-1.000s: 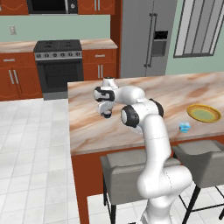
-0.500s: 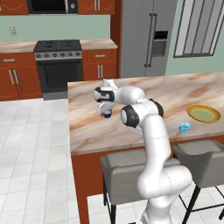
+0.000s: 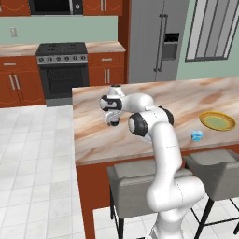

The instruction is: Place two yogurt containers on each plate.

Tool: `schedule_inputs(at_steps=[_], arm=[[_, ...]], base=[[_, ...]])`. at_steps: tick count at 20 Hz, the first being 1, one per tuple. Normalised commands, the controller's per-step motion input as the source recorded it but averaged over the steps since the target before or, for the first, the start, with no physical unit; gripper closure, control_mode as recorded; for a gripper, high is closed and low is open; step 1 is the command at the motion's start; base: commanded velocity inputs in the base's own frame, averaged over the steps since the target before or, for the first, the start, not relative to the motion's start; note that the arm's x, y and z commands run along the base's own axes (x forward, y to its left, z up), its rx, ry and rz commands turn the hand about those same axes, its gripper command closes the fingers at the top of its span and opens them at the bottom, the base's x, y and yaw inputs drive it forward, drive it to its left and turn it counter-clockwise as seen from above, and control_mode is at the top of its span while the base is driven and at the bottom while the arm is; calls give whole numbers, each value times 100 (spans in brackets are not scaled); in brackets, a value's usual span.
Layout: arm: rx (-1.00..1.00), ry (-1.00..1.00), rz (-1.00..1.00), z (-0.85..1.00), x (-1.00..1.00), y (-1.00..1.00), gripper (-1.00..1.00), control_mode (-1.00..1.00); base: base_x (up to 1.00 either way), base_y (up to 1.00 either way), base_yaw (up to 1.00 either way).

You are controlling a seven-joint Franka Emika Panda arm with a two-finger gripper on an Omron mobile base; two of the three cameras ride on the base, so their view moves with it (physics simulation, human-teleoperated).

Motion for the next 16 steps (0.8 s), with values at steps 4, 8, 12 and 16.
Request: schedule_inputs(at_steps=[4, 8, 12, 16], arm=[[0, 0, 0, -3, 0, 0, 100, -100], [0, -1, 0, 15, -2, -1, 100, -100], [0, -3, -4, 32, -18, -21, 100, -100], [0, 0, -16, 35, -30, -38, 100, -100]], base=[[0, 0, 0], [0, 0, 0], [0, 0, 0], [0, 0, 0]])
